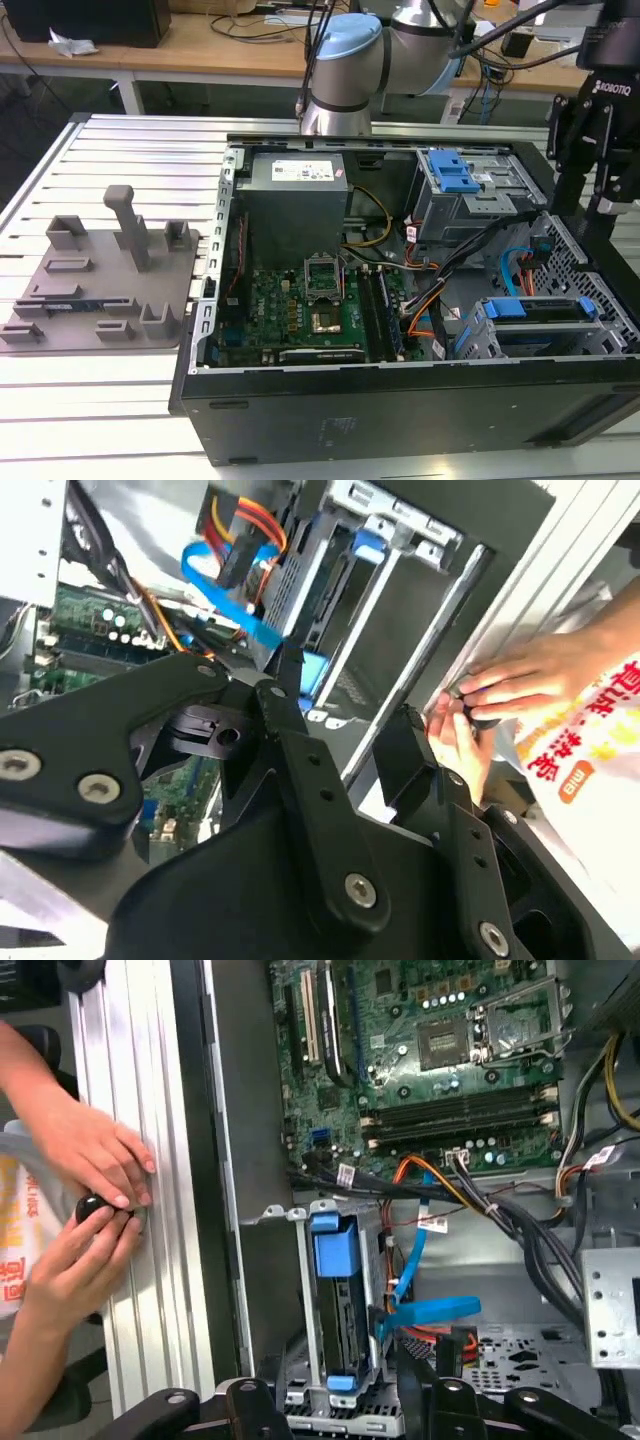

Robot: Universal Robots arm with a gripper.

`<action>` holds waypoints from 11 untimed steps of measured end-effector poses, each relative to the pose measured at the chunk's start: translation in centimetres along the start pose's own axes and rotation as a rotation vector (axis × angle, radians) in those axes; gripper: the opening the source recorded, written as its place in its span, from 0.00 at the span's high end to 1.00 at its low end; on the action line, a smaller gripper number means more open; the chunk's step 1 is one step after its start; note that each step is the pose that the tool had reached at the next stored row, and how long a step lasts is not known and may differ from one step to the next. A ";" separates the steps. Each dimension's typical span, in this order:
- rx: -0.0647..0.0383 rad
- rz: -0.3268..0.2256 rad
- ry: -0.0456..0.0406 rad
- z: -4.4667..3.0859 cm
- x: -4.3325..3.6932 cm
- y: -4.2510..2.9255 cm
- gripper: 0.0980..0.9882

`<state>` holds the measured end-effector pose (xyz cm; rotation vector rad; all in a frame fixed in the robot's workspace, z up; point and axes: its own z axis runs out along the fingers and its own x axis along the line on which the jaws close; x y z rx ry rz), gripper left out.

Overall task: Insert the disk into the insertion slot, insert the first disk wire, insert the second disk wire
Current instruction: 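Insert the first disk wire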

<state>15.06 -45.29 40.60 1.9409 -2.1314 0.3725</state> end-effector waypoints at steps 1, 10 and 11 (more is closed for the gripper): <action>0.000 0.000 0.0003 0.15 -0.36 -0.49 0.48; -0.004 0.010 0.0010 1.21 -2.73 -0.66 0.72; -0.004 0.010 0.0011 1.24 -3.02 -0.64 0.72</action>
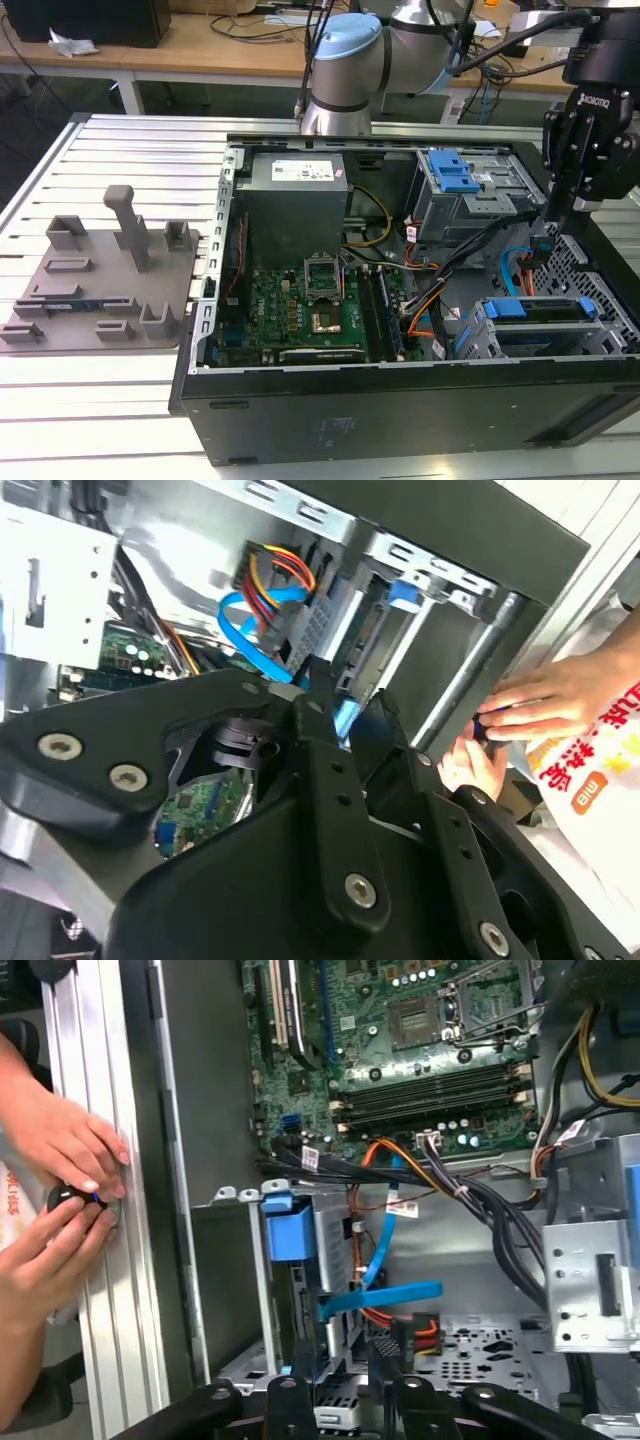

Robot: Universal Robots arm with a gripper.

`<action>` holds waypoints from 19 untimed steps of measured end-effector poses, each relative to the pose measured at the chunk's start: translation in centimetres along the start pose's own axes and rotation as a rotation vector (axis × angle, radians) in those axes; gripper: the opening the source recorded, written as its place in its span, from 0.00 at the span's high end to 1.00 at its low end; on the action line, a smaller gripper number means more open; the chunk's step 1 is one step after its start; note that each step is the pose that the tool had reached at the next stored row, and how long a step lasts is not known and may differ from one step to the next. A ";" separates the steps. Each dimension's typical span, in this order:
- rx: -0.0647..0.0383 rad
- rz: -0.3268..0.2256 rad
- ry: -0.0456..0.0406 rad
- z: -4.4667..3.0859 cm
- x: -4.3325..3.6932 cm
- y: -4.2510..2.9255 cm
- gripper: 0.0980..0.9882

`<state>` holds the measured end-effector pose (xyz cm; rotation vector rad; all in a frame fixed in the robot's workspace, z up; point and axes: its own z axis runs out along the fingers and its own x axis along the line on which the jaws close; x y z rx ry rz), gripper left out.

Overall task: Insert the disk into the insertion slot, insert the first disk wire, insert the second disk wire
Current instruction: 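Insert the first disk wire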

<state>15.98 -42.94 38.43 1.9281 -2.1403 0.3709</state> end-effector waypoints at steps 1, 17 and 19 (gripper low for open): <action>0.000 0.000 0.0002 0.02 -0.56 0.05 0.72; -0.012 0.059 0.0089 1.62 -2.25 -0.44 0.72; -0.009 0.055 0.0092 1.95 -2.42 -0.43 0.72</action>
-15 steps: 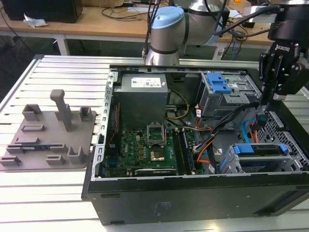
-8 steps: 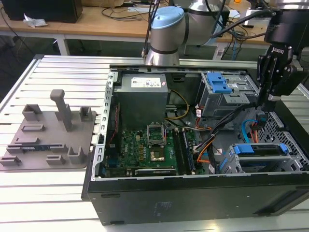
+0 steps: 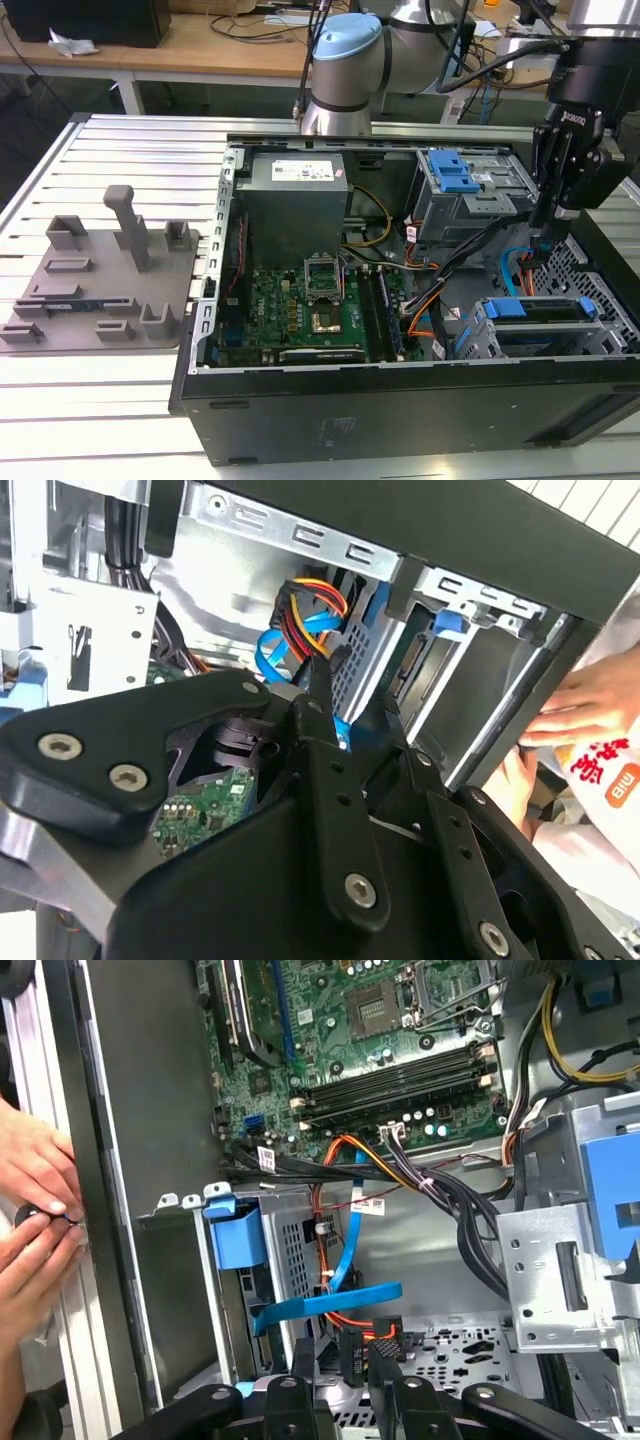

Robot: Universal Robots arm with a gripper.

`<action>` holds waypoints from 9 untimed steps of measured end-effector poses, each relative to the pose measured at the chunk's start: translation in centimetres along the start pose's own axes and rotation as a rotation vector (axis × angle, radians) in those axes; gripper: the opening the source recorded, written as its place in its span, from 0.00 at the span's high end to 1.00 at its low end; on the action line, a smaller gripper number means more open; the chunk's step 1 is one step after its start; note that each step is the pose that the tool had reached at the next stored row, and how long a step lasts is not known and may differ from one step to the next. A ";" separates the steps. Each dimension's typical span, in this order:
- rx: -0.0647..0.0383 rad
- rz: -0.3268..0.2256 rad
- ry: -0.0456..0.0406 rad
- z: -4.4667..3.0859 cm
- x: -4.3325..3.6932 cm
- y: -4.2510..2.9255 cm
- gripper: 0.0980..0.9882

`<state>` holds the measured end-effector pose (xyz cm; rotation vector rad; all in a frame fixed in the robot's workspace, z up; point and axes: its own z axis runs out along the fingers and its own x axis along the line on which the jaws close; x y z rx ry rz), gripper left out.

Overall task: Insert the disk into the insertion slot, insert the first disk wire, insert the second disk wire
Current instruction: 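Insert the first disk wire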

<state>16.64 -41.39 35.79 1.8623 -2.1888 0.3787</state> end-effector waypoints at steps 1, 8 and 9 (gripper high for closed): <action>0.003 -0.003 0.0000 0.12 -0.08 0.01 0.72; 0.034 -0.023 0.0000 0.62 -0.73 0.50 0.72; 0.039 -0.020 -0.0001 0.66 -0.83 0.72 0.72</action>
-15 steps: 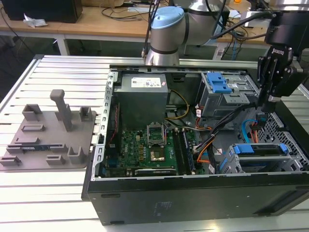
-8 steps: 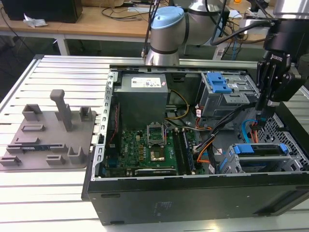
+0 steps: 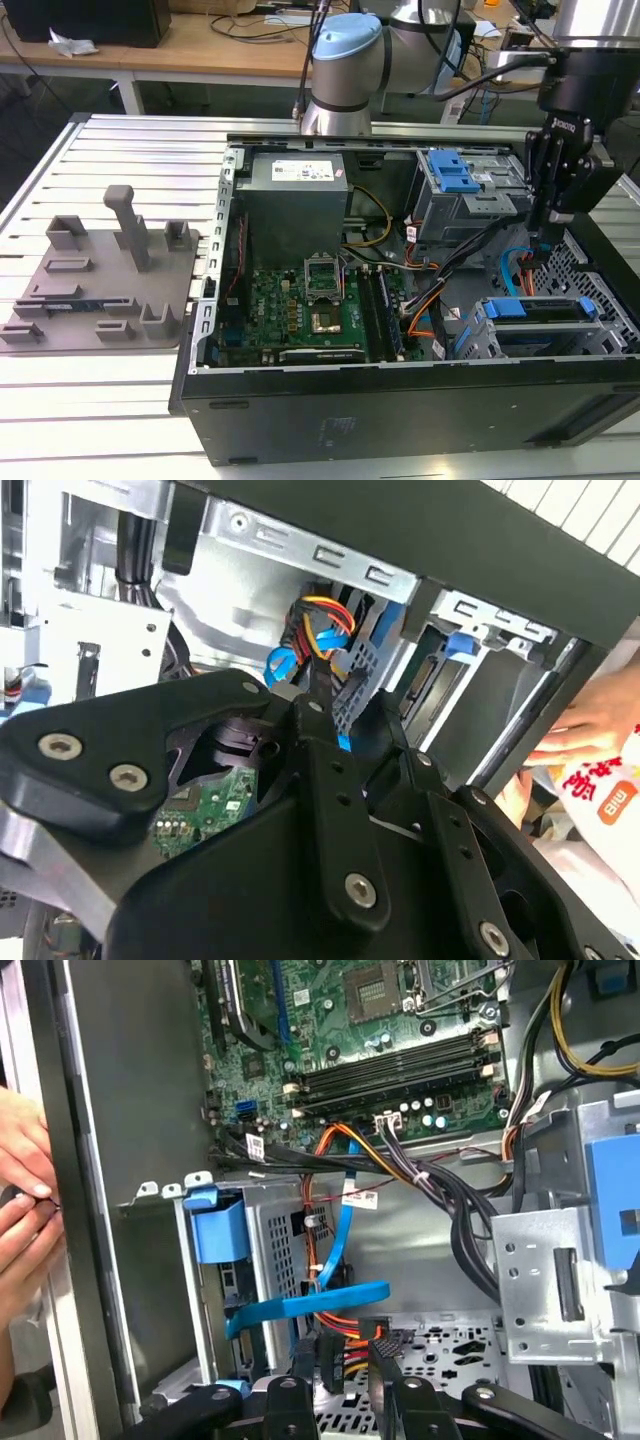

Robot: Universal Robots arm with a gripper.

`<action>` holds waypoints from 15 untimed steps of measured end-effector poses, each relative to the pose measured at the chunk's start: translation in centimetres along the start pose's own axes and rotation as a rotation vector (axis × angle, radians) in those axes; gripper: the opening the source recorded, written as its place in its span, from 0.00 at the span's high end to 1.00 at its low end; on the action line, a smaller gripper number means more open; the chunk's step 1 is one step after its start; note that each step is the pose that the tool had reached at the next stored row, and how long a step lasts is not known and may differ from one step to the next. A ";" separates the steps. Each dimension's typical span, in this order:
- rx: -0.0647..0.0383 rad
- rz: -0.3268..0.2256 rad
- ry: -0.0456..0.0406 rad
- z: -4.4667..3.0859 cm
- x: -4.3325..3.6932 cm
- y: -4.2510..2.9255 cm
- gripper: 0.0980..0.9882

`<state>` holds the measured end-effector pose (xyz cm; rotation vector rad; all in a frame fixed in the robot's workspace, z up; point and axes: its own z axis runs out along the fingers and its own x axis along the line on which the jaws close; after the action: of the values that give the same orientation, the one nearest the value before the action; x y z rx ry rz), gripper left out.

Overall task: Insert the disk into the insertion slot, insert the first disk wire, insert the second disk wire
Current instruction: 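Insert the first disk wire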

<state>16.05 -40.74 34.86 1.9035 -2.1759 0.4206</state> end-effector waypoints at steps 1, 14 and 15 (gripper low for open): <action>0.004 0.002 -0.0001 0.01 -0.09 0.11 0.72; 0.016 0.004 0.0301 0.32 -0.47 0.23 0.72; 0.017 0.004 0.0368 0.37 -0.52 0.24 0.72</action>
<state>15.89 -40.36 34.31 1.8860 -2.1596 0.4730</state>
